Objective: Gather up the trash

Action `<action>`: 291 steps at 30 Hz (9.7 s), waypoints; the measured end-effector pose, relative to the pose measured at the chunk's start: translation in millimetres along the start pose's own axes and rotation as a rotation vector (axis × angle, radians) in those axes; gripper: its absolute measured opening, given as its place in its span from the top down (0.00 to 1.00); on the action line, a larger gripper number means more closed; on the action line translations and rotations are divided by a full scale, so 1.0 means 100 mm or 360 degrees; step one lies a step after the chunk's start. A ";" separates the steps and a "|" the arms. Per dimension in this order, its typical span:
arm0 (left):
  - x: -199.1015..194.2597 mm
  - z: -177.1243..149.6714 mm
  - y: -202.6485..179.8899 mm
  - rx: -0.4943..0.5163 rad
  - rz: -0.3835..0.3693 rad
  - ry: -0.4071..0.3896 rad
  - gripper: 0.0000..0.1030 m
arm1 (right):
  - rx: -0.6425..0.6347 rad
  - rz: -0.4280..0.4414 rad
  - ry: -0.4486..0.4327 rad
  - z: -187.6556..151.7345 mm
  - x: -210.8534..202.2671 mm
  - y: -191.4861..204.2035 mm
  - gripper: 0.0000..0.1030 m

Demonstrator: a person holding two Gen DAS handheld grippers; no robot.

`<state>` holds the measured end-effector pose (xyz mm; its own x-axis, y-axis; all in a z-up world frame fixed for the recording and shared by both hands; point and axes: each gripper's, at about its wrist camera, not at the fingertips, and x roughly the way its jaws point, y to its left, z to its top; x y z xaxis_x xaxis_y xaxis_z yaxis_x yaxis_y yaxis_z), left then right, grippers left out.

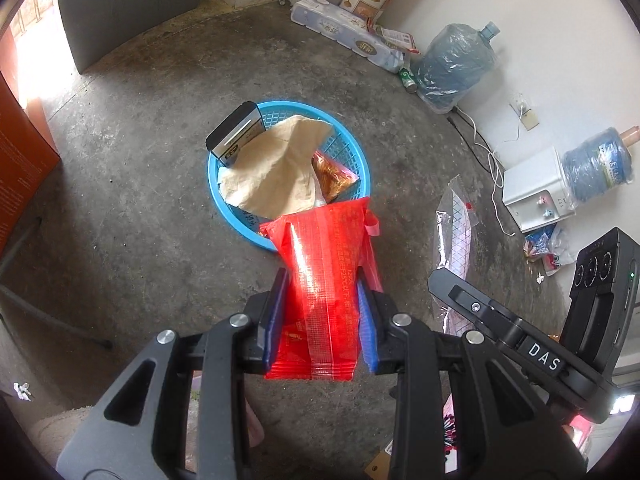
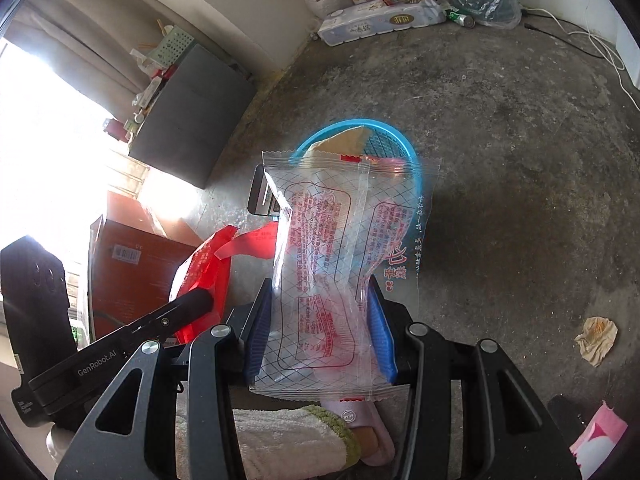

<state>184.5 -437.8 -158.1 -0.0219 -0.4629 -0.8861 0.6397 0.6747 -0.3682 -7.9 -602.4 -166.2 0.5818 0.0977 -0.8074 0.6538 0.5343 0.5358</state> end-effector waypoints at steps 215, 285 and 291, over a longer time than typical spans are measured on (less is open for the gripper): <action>-3.24 -2.94 1.16 -0.0566 0.1053 -0.0793 0.08 | -0.1370 -0.0252 -0.0499 -2.12 -1.60 2.14 0.06; -3.12 -2.95 1.21 -0.0542 0.1008 -0.0709 0.08 | -0.1385 -0.0243 -0.0463 -2.14 -1.52 2.09 0.06; -3.09 -2.94 1.24 -0.0542 0.1013 -0.0693 0.08 | -0.1387 -0.0244 -0.0457 -2.14 -1.50 2.07 0.06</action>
